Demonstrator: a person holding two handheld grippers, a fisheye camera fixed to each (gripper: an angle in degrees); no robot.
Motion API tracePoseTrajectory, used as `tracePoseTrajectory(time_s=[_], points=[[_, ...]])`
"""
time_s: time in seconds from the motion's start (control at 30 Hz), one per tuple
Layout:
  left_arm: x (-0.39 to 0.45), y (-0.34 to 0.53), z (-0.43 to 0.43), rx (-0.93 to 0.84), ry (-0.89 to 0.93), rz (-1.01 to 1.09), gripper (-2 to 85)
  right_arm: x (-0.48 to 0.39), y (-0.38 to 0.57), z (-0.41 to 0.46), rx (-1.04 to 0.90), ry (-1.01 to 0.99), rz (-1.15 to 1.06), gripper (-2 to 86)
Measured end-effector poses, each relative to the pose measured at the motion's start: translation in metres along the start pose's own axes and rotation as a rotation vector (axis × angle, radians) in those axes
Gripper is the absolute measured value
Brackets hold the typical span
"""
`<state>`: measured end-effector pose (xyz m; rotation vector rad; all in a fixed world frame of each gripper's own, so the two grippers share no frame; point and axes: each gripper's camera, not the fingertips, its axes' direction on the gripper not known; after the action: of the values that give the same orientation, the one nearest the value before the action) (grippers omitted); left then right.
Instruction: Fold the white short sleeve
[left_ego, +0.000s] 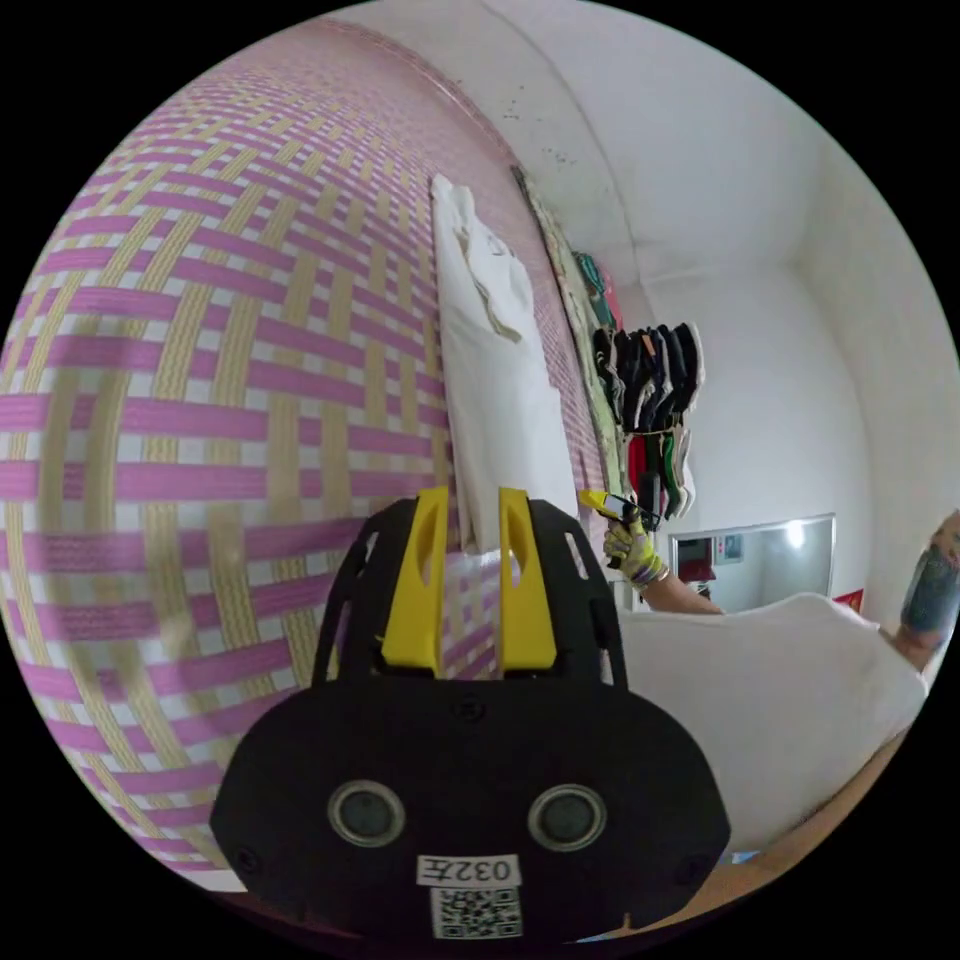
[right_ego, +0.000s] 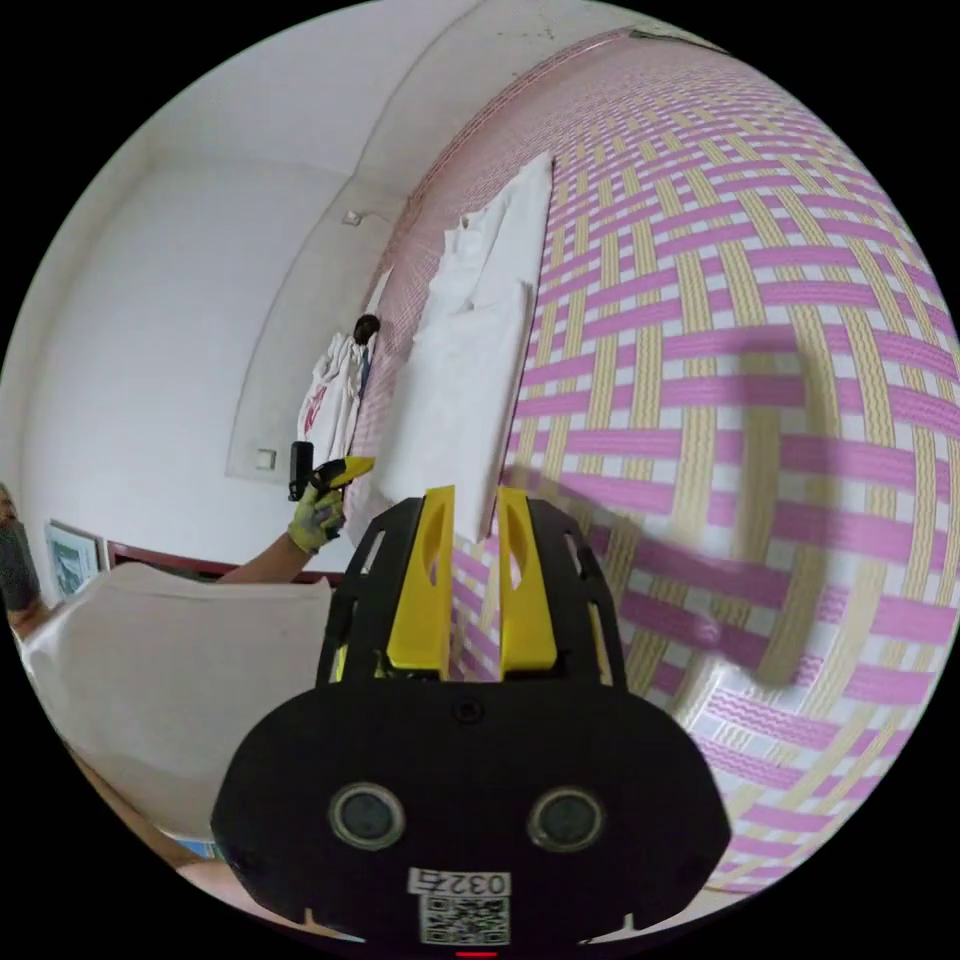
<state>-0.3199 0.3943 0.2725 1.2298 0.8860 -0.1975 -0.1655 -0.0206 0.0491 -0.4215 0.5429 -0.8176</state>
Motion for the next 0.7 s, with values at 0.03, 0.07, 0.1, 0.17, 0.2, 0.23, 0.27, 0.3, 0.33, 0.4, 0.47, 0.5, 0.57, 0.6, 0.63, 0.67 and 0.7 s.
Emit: tracePoseTrajectory(time_s=[0.03, 0.07, 0.1, 0.17, 0.2, 0.23, 0.27, 0.3, 0.33, 0.4, 0.47, 0.5, 0.57, 0.6, 0.63, 0.67, 0.7], points=[[0.011, 0.007, 0.000, 0.015, -0.001, 0.035, 7.5, -0.008, 0.008, 0.004, -0.013, 0.022, -0.025, 7.5], [0.023, 0.013, 0.000, 0.037, -0.029, 0.072, 9.7, -0.016, 0.014, 0.009, -0.026, 0.043, -0.056, 7.7], [0.029, 0.014, 0.001, 0.039, -0.049, 0.088, 10.8, -0.020, 0.016, 0.011, -0.032, 0.058, -0.074, 7.8], [0.046, 0.017, 0.015, -0.003, -0.111, 0.123, 11.9, -0.040, 0.022, 0.022, -0.049, 0.128, -0.158, 8.0], [0.051, 0.017, 0.017, -0.007, -0.112, 0.138, 11.8, -0.044, 0.023, 0.025, -0.059, 0.141, -0.172, 8.0], [0.061, 0.017, 0.022, -0.016, -0.125, 0.154, 11.4, -0.051, 0.025, 0.030, -0.073, 0.154, -0.189, 8.0], [0.071, 0.016, 0.028, -0.036, -0.133, 0.176, 10.9, -0.057, 0.027, 0.034, -0.083, 0.153, -0.202, 8.0], [0.077, 0.016, 0.031, -0.046, -0.141, 0.191, 10.8, -0.060, 0.028, 0.036, -0.087, 0.158, -0.208, 8.0], [0.090, 0.016, 0.037, -0.062, -0.171, 0.226, 10.5, -0.067, 0.030, 0.038, -0.088, 0.179, -0.222, 7.8], [0.107, 0.018, 0.048, -0.090, -0.216, 0.270, 11.0, -0.077, 0.034, 0.041, -0.093, 0.212, -0.243, 7.5], [0.124, 0.020, 0.058, -0.089, -0.240, 0.315, 12.5, -0.090, 0.038, 0.046, -0.100, 0.245, -0.279, 6.8], [0.128, 0.021, 0.060, -0.089, -0.249, 0.325, 12.6, -0.093, 0.039, 0.048, -0.100, 0.258, -0.292, 6.6], [0.146, 0.023, 0.070, -0.105, -0.311, 0.393, 11.6, -0.107, 0.045, 0.053, -0.102, 0.304, -0.345, 6.5], [0.151, 0.024, 0.073, -0.112, -0.337, 0.416, 11.2, -0.110, 0.046, 0.054, -0.103, 0.315, -0.358, 6.5], [0.162, 0.024, 0.080, -0.128, -0.386, 0.459, 10.6, -0.117, 0.050, 0.056, -0.103, 0.341, -0.385, 6.5], [0.170, 0.024, 0.085, -0.141, -0.427, 0.483, 9.8, -0.123, 0.053, 0.059, -0.104, 0.365, -0.415, 6.4], [0.173, 0.024, 0.088, -0.146, -0.442, 0.489, 9.3, -0.126, 0.055, 0.060, -0.105, 0.378, -0.431, 6.4]])
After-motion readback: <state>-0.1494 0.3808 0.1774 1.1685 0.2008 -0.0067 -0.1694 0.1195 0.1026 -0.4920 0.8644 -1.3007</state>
